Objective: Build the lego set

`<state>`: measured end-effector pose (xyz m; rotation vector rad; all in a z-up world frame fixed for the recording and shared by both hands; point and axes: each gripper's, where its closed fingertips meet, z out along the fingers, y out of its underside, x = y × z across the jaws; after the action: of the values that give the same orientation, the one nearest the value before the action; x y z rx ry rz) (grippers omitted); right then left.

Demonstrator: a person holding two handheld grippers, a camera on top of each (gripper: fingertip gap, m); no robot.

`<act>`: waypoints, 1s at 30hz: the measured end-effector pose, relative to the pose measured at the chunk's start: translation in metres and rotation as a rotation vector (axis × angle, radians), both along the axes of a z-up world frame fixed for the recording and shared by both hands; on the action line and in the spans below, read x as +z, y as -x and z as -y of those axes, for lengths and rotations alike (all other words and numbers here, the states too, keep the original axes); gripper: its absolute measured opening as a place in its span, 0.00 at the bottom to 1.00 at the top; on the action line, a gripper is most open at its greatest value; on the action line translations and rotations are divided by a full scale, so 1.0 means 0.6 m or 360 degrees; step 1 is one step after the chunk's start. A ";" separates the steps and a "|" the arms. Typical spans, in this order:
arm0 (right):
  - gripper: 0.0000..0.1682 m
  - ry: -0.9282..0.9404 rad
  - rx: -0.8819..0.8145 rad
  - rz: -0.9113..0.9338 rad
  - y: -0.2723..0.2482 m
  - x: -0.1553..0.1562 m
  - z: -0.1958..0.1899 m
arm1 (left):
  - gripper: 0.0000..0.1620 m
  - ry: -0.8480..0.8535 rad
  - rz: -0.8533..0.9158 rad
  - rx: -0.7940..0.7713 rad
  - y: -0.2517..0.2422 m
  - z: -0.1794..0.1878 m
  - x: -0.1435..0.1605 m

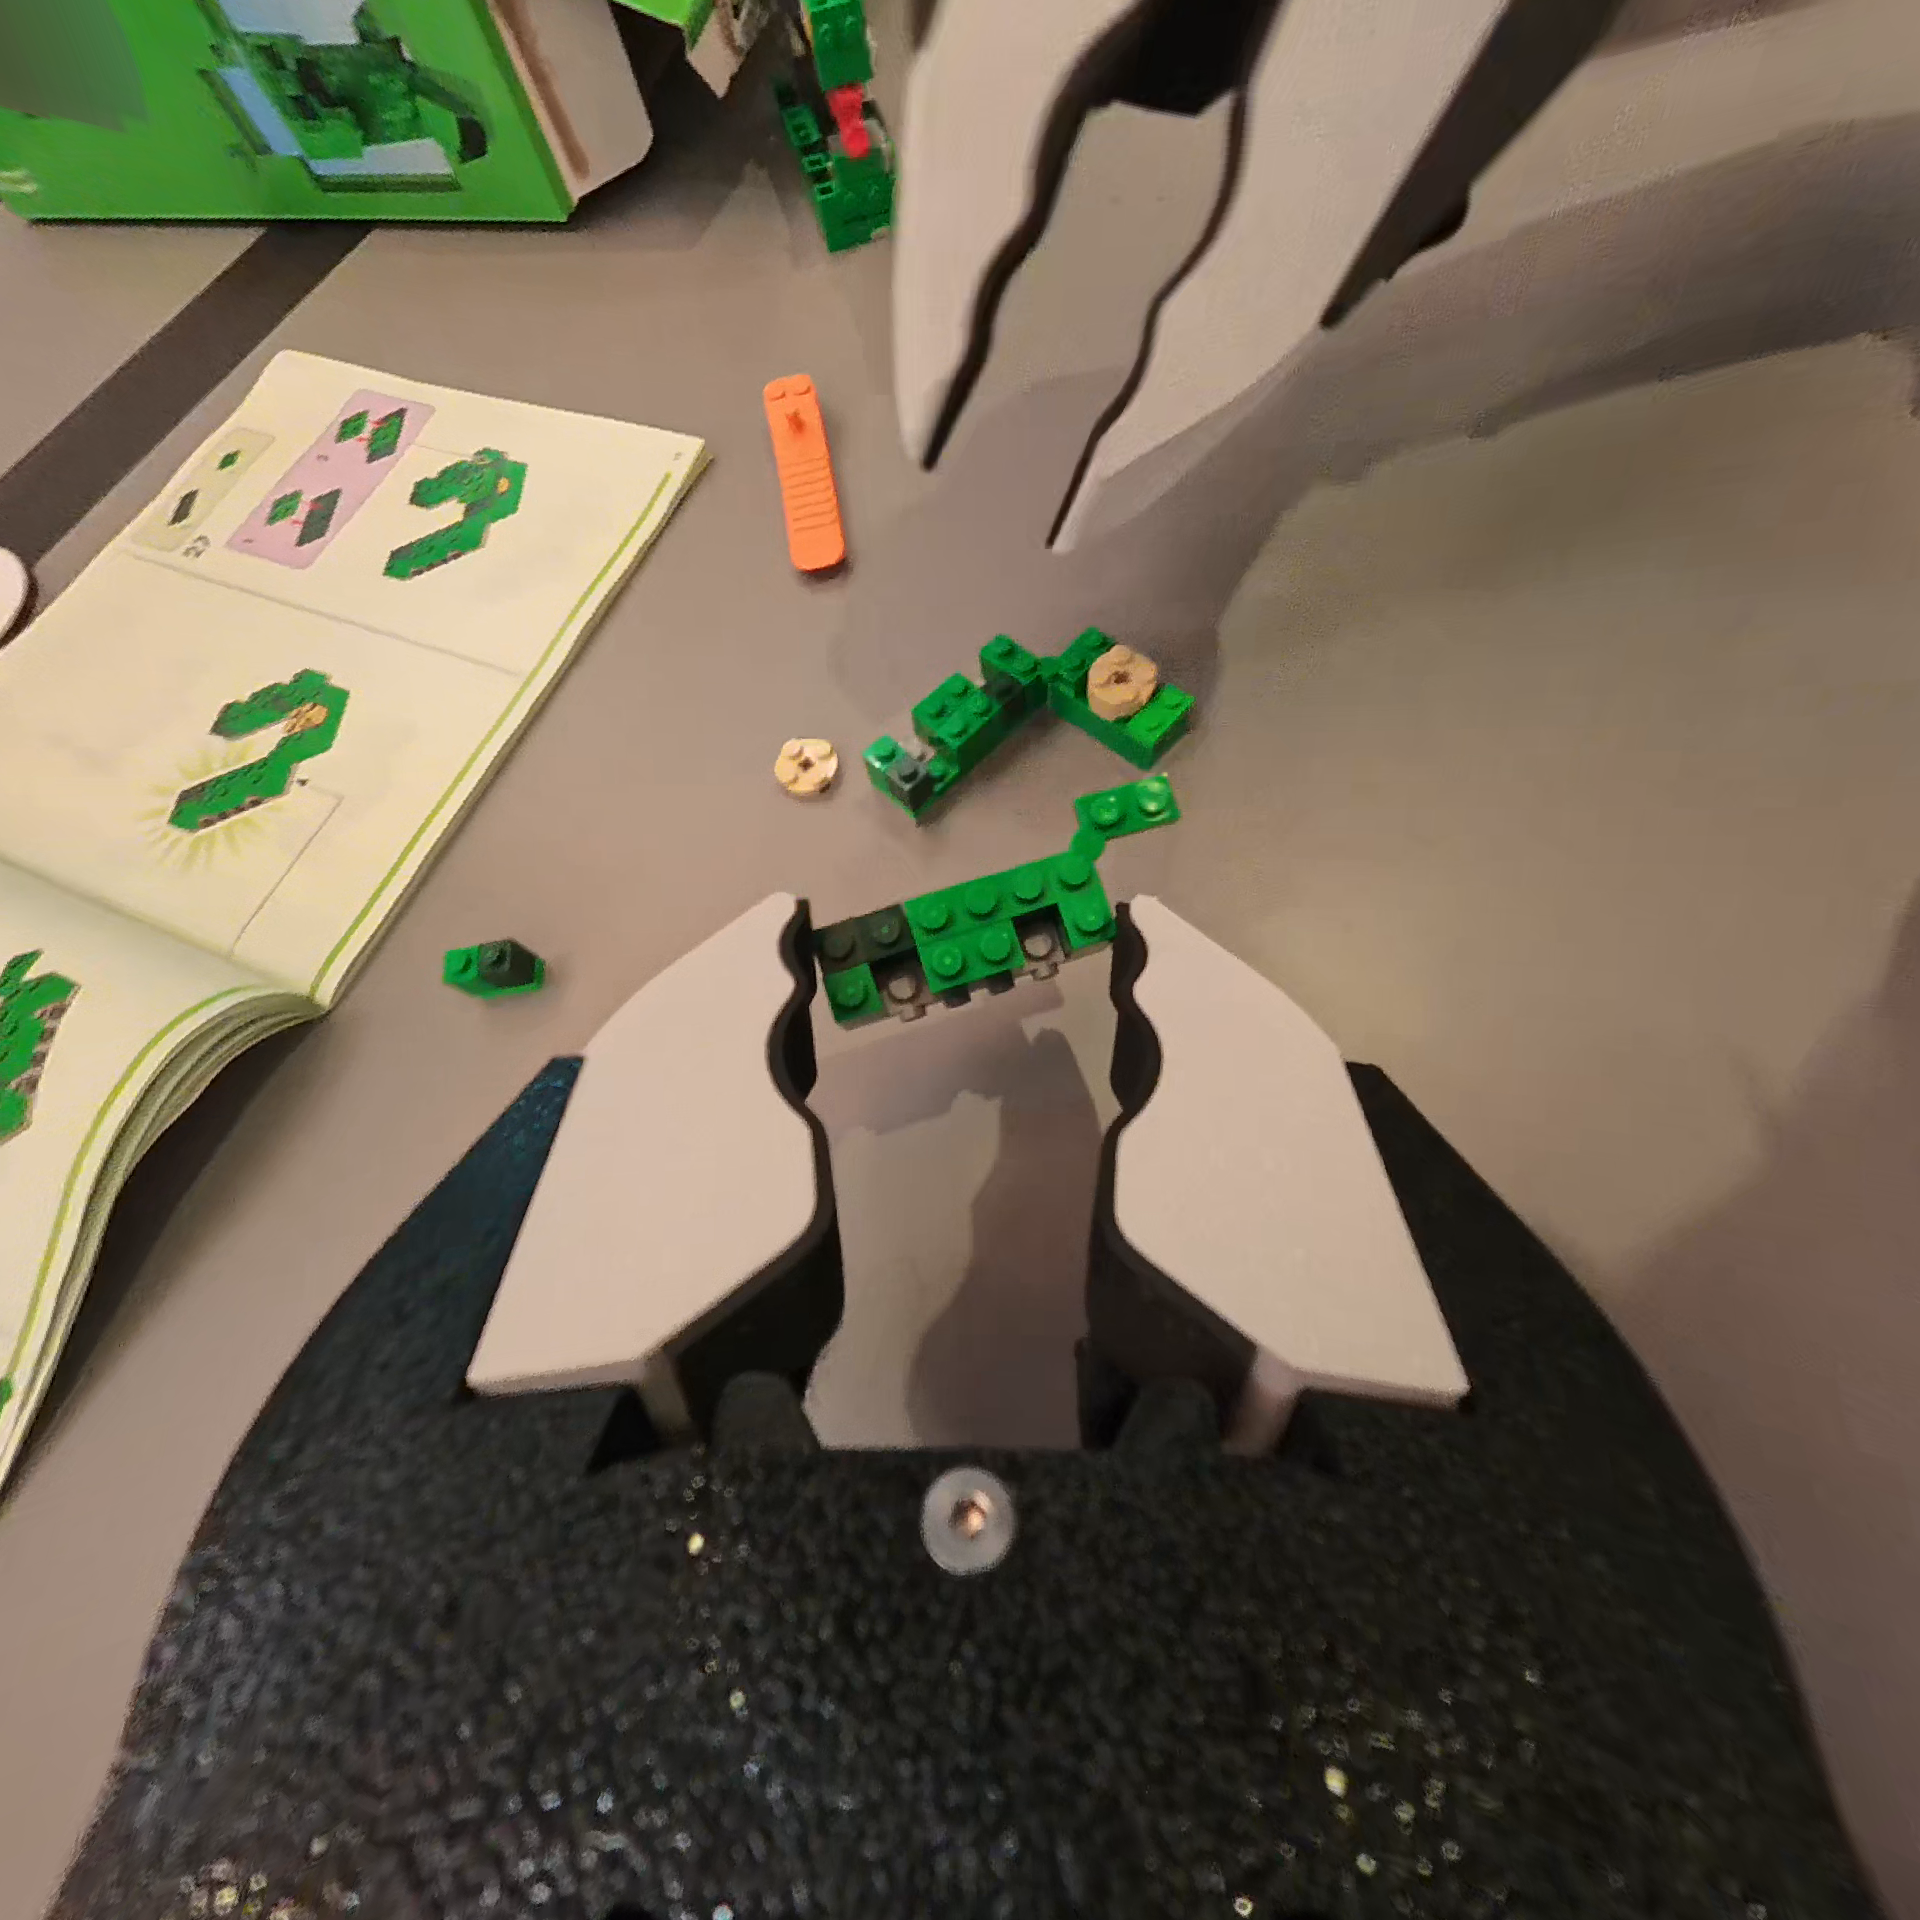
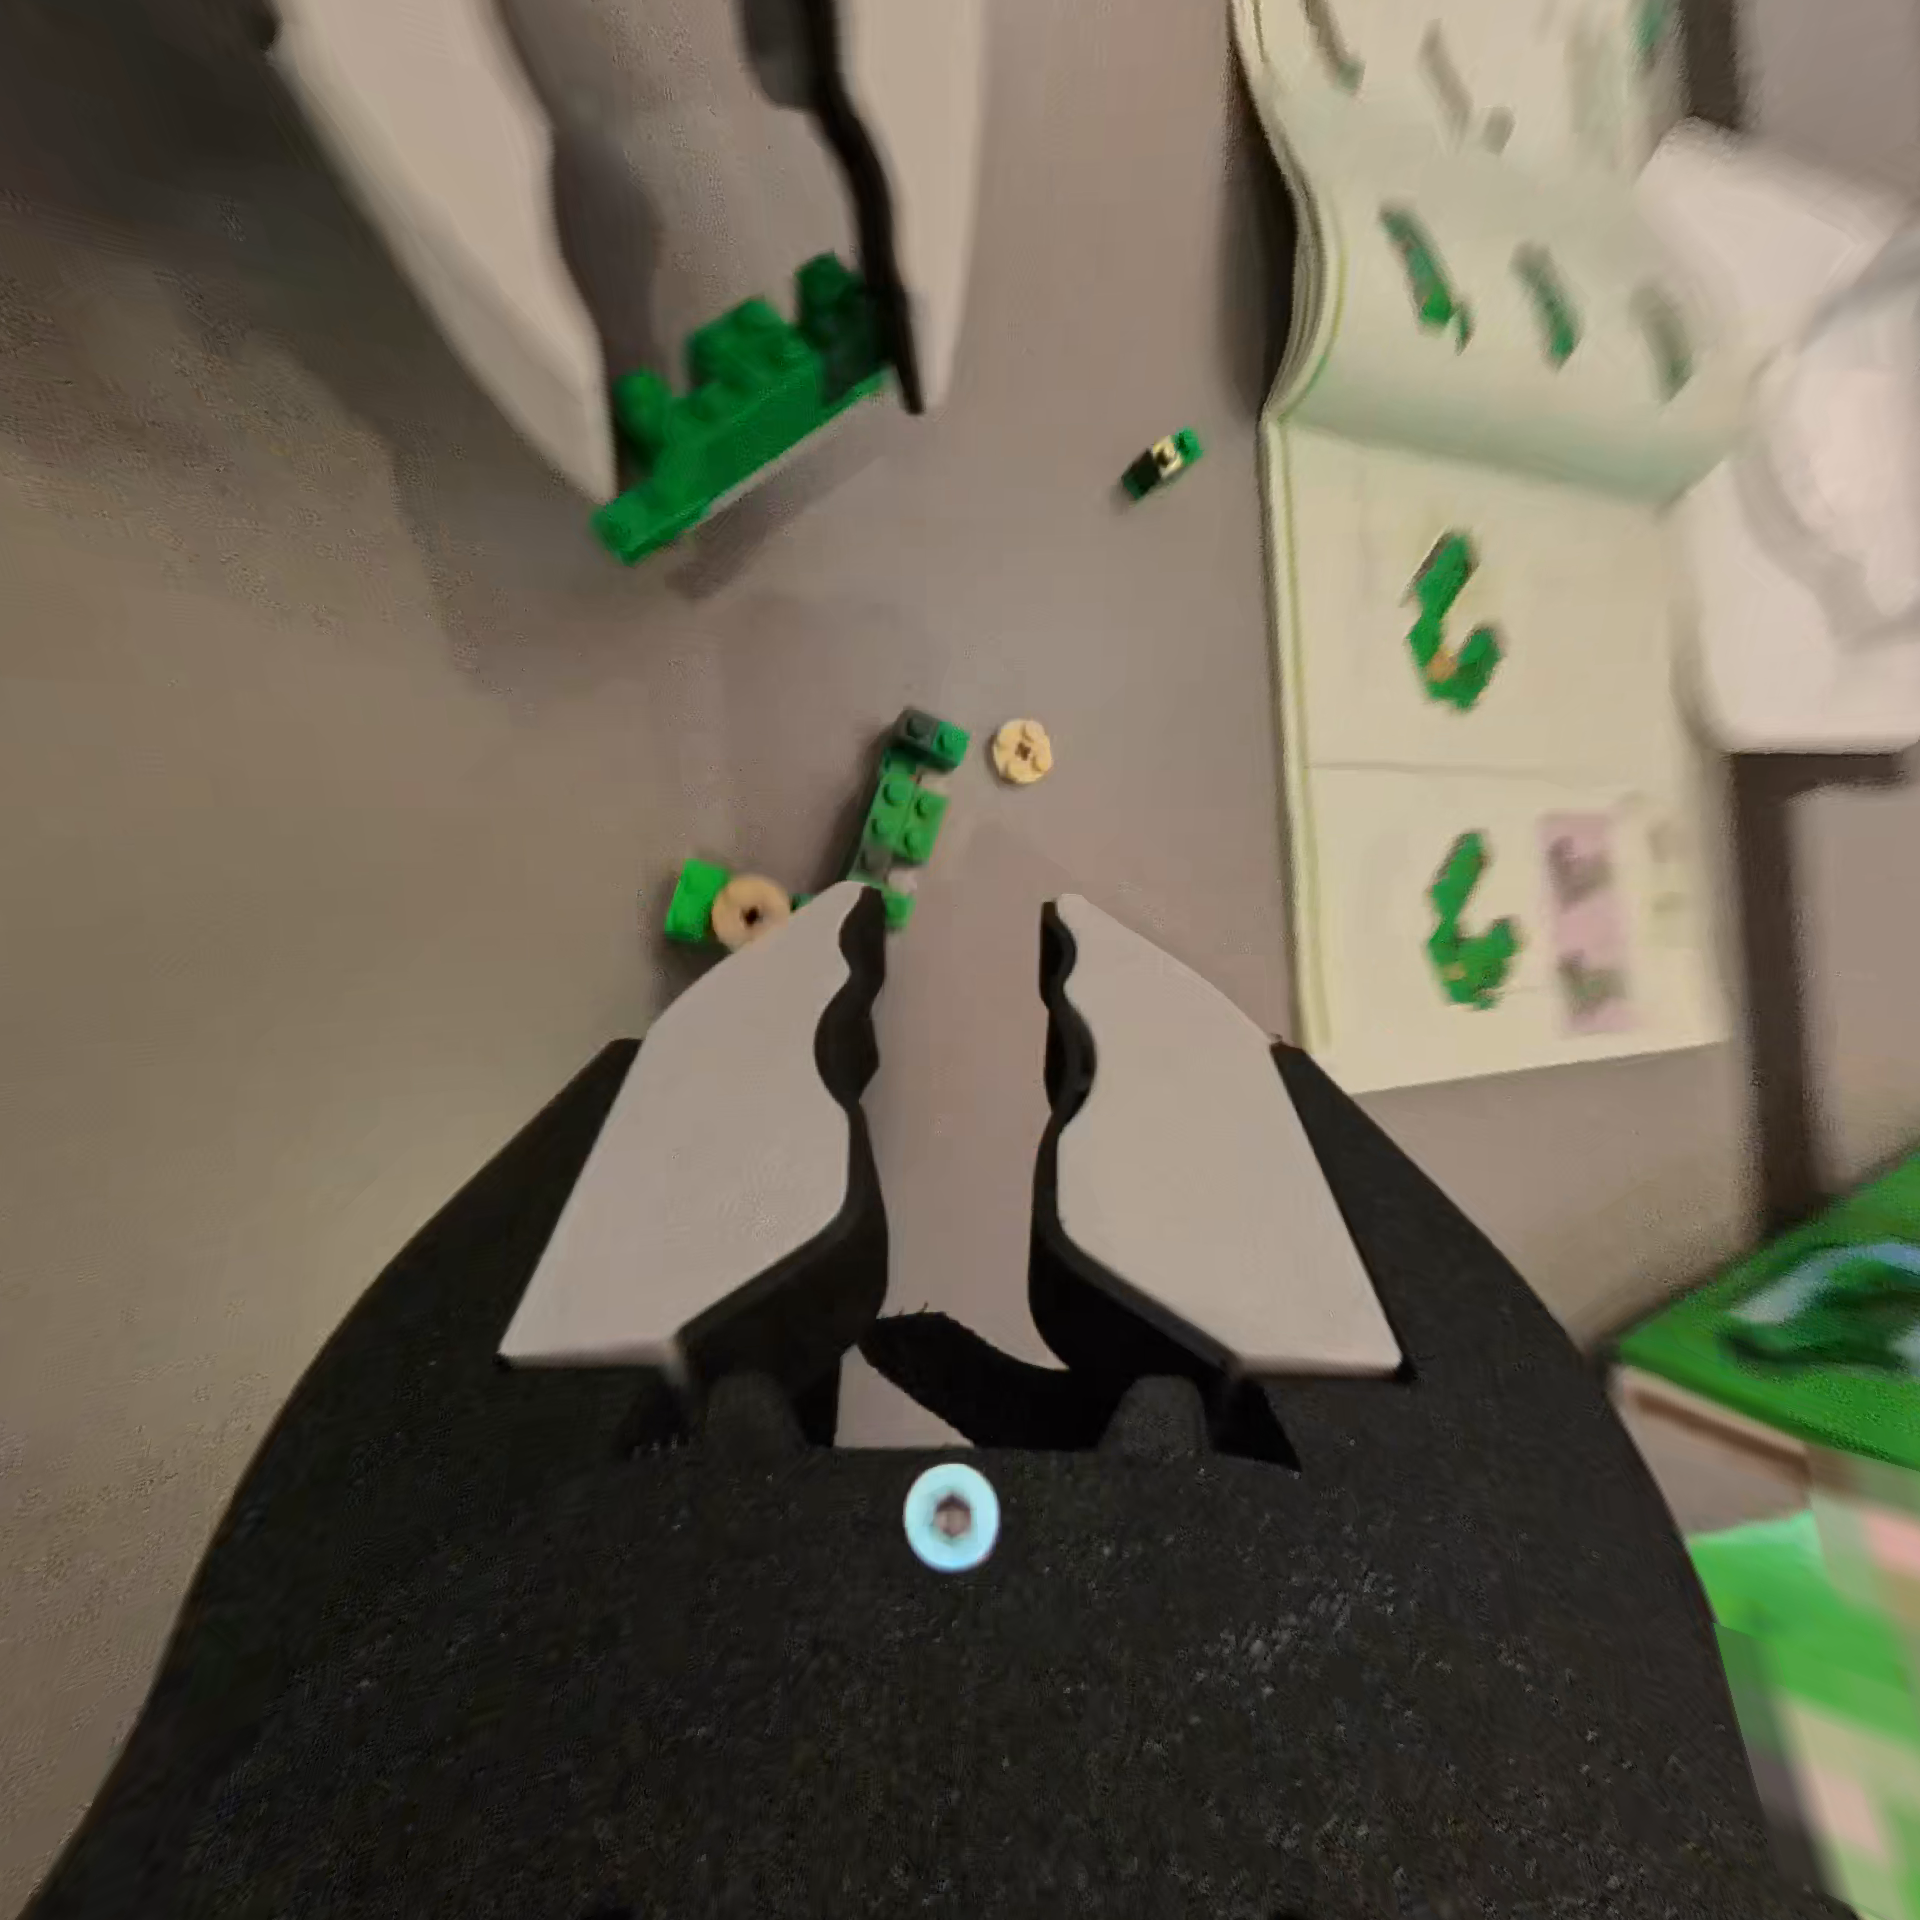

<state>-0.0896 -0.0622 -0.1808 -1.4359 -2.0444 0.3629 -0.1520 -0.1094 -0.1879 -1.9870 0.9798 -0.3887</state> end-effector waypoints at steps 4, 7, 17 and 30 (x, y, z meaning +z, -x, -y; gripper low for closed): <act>0.20 0.0468 -0.0211 0.0345 0.043 -0.017 0.007 | 0.33 -0.0017 -0.0107 0.0082 0.018 0.005 -0.007; 0.18 0.0476 -0.0268 0.0650 0.051 -0.044 0.006 | 0.33 -0.0028 -0.0263 0.0151 0.041 0.010 -0.018; 0.11 0.0303 -0.0378 0.0947 0.036 -0.084 0.000 | 0.33 0.0193 -0.0255 0.0213 0.068 0.021 -0.042; 0.10 0.0127 -0.0468 -0.0662 0.062 0.035 -0.024 | 0.56 0.0191 -0.0215 0.0400 0.098 0.002 -0.054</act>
<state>-0.1269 -0.0481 -0.1600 -1.5327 -1.4816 0.5687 -0.2106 -0.1104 -0.2202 -2.2373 0.7902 -0.1791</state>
